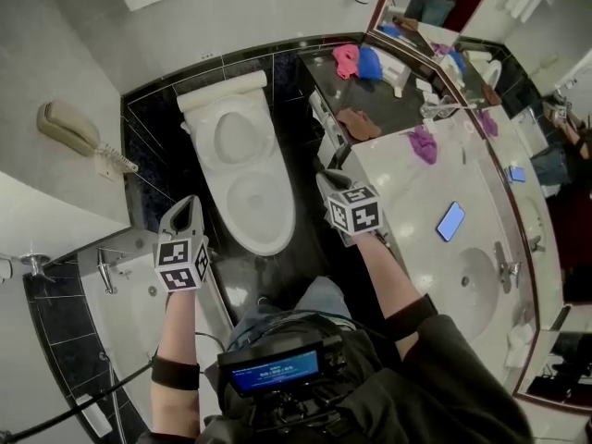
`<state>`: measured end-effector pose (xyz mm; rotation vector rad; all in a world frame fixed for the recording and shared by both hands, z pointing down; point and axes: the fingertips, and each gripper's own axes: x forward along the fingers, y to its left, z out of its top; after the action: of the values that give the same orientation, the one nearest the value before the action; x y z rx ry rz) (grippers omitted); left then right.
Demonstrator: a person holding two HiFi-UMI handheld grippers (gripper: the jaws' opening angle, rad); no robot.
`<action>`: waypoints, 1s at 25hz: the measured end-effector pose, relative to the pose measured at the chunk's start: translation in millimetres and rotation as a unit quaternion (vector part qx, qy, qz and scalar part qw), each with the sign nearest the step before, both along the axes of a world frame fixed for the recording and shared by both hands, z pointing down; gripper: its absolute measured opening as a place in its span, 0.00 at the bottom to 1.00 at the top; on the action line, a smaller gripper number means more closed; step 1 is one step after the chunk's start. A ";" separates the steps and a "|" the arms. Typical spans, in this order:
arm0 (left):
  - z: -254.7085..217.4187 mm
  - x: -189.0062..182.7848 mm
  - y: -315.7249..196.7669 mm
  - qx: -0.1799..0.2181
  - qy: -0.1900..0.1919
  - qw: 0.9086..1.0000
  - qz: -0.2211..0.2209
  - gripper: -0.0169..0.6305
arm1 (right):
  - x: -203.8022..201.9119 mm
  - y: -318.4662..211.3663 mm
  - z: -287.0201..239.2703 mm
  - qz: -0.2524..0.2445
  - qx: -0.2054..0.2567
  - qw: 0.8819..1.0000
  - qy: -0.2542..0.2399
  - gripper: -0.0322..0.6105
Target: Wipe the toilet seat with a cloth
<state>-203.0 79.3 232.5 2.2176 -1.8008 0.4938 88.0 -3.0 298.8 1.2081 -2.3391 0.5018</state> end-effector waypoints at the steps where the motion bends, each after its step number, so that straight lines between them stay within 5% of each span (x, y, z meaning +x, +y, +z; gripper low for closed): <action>1: 1.8 -0.1 -2.6 -0.001 0.000 1.000 0.006 0.03 | 3.1 -1.9 2.3 0.003 0.000 1.000 0.007 0.16; 12: 27.7 28.7 -60.6 -0.021 0.000 1.000 0.014 0.03 | 76.1 -93.6 32.1 0.026 -0.007 0.998 0.064 0.36; 25: 79.6 141.4 -180.6 -0.070 0.000 0.997 0.021 0.03 | 186.4 -259.6 129.1 -0.005 -0.059 0.983 0.174 0.45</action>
<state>-61.7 -101.3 312.0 2.1627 -1.6679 0.6089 274.3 -262.6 427.8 1.1269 -1.9899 0.3844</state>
